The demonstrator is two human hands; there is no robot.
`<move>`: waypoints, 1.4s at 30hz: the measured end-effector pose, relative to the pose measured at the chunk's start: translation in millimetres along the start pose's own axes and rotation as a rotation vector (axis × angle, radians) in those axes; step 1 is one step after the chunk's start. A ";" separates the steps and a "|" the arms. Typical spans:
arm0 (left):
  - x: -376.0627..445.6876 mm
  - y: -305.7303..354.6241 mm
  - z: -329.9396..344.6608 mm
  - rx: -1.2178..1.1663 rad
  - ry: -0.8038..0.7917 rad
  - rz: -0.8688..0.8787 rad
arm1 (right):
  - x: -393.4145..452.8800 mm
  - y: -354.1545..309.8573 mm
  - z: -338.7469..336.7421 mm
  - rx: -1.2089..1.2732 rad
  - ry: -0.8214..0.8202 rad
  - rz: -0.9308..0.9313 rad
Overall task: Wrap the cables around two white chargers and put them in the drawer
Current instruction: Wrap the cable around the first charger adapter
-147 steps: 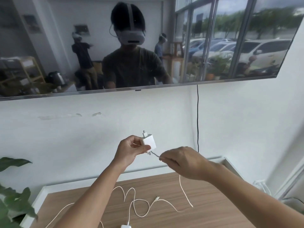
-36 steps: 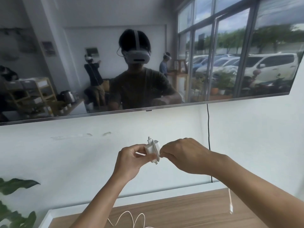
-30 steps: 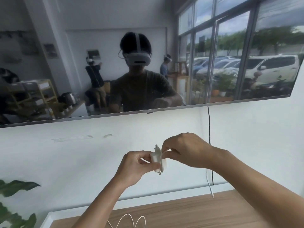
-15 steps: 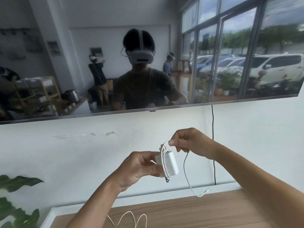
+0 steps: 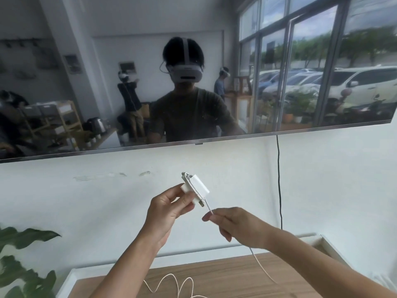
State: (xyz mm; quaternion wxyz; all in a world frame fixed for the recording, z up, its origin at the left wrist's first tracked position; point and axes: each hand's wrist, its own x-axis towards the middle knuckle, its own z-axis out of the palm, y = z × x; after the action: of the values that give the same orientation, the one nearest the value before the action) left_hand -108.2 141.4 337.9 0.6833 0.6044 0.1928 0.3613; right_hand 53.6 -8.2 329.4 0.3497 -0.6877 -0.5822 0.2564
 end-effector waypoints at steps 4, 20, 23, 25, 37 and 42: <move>-3.4 -5.0 3.4 0.066 0.029 0.006 | -6.6 -1.7 3.3 -0.121 0.003 -0.010; -38.5 -6.5 26.2 0.102 -0.474 -0.035 | 22.4 26.5 -68.7 -0.325 0.497 -0.106; -44.8 -13.6 28.6 0.109 -0.522 -0.101 | 24.5 22.1 -73.9 -0.380 0.538 -0.126; -49.4 -17.9 30.3 0.100 -0.535 -0.131 | 24.2 20.7 -75.9 -0.412 0.566 -0.132; -61.1 -27.2 30.1 -0.141 -0.511 -0.120 | 12.7 44.9 -54.3 -0.373 0.435 -0.106; -51.8 -24.3 24.0 -0.200 -0.330 -0.042 | -14.2 58.5 -6.8 -0.237 0.164 -0.052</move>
State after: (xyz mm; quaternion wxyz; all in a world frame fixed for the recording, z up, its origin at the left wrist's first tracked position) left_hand -119.5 87.1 310.1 0.7696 0.5805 0.0537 0.2604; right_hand 92.3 -28.0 287.2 0.3188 -0.7276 -0.5955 0.1197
